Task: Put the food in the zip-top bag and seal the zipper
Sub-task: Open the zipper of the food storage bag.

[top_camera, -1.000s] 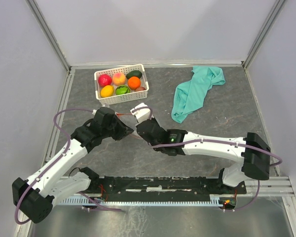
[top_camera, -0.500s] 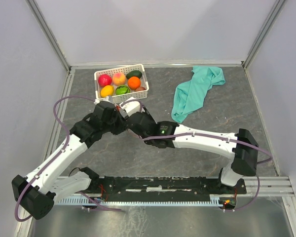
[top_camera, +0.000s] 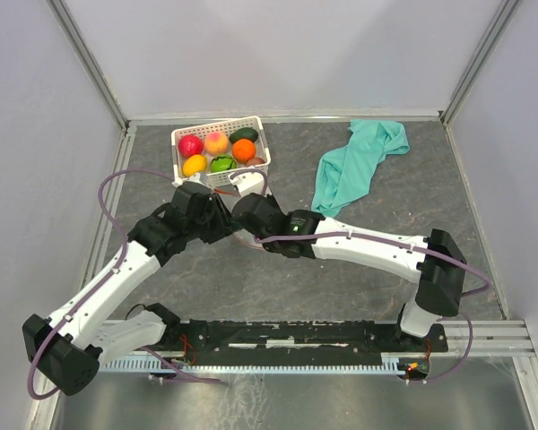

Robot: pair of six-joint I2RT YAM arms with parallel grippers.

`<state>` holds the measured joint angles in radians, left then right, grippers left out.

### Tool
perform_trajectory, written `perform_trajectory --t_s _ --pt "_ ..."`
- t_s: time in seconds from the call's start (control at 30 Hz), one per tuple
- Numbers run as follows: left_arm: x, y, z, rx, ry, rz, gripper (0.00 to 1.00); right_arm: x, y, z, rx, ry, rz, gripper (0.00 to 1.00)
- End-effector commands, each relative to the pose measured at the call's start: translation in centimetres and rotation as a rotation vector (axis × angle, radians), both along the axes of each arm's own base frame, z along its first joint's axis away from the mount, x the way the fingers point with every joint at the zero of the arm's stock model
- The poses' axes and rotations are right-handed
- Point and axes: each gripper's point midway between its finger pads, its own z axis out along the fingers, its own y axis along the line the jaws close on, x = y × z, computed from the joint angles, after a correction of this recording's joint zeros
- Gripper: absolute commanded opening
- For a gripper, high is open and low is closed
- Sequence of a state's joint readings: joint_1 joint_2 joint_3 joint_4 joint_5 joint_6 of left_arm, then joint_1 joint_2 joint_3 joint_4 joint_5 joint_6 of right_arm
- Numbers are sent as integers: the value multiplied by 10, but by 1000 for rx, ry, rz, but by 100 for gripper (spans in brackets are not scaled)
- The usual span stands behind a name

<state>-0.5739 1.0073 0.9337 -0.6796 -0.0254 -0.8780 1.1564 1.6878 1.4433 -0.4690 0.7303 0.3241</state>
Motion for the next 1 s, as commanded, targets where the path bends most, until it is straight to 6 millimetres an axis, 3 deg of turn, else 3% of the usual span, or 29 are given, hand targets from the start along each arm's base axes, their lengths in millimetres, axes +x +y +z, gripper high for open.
perform_trajectory --t_s 0.0,0.5,0.77,0.97 --pt "4 -7 1 -46 13 37 44 5 6 24 144 -54 -77 2" --pt "3 -28 -3 -153 71 82 47 13 -8 35 177 -159 -203 2" --pt "-9 5 -43 36 123 126 41 26 -48 37 157 -170 -236 2" --pt "-4 24 -35 149 79 134 38 28 -66 35 174 -154 -243 3"
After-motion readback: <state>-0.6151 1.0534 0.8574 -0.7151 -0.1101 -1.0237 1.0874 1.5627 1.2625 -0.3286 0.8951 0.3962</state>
